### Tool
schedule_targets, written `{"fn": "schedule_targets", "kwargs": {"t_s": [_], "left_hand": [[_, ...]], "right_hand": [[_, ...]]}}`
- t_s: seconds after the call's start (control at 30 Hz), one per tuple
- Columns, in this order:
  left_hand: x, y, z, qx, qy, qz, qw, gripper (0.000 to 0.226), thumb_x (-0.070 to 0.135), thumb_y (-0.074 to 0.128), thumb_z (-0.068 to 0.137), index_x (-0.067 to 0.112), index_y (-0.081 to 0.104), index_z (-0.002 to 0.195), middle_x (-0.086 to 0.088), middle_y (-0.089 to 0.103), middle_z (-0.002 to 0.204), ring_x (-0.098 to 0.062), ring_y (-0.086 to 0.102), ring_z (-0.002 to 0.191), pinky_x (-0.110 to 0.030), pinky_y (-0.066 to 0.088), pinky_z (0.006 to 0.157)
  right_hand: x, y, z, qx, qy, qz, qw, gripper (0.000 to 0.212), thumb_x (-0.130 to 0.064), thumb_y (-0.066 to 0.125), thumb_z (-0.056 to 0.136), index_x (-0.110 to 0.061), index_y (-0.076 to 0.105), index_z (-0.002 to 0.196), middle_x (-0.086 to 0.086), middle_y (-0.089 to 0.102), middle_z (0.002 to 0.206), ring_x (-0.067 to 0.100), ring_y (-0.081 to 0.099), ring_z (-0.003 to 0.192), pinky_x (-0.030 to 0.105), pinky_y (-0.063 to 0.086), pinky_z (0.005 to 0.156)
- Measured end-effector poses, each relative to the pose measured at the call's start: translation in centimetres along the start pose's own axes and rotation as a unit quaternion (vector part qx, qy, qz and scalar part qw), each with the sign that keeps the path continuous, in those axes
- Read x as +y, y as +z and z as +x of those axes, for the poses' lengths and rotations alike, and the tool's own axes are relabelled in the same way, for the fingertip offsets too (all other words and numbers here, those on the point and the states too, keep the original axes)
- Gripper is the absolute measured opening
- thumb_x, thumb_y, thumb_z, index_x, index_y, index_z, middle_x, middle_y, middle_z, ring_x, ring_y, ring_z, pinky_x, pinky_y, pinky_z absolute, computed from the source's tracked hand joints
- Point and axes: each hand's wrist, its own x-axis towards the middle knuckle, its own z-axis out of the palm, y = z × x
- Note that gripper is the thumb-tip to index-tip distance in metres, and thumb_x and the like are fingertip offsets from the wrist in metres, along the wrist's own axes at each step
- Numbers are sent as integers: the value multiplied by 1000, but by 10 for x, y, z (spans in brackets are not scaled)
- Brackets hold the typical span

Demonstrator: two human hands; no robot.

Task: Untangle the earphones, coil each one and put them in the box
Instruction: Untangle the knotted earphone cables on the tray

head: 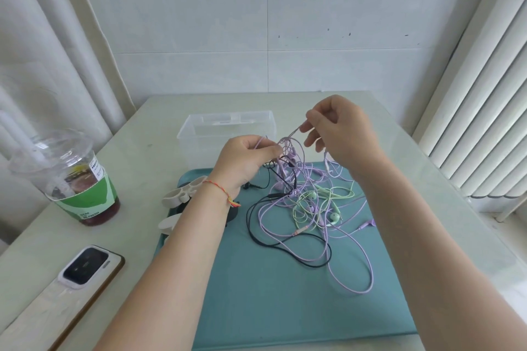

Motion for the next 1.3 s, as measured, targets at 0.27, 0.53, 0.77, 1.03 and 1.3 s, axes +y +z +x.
{"fn": "schedule_targets", "kwargs": {"t_s": [0.27,0.53,0.77,1.03,1.3], "left_hand": [[6,-5,0,-12,-11,-115,993,10,12,66,89,13,68,79,-5,64,71,-6,25,35,-17,22,38],[9,1,-4,-35,9,-94,995,16,21,59,95,19,74,99,8,24,46,-8,20,40,-21,12,45],[4,-4,2,77,28,-36,996,6,16,67,86,16,72,89,4,49,51,-5,42,44,-13,30,39],[2,-4,-1,49,28,28,998,22,7,64,84,24,75,90,1,73,92,3,60,69,-6,40,52],[16,8,-14,-85,66,-37,994,16,18,66,90,7,68,102,17,64,65,8,48,39,-1,33,43]], "right_hand": [[4,-2,-1,-95,47,-70,992,10,-9,61,84,-15,58,92,3,72,76,10,59,53,27,47,55],[4,2,-3,-122,-3,-174,977,12,-29,68,86,-17,69,84,-9,45,50,3,37,35,13,28,37],[4,-8,-2,-127,-5,-284,950,16,-34,68,86,-20,68,79,-7,48,57,8,44,50,23,29,48],[5,-8,1,-93,26,-124,987,15,-21,54,95,-13,60,83,-2,71,74,6,58,48,25,47,54],[4,0,0,-96,15,-78,992,15,-23,52,95,-14,58,84,-2,70,69,30,65,61,35,49,56]]}}
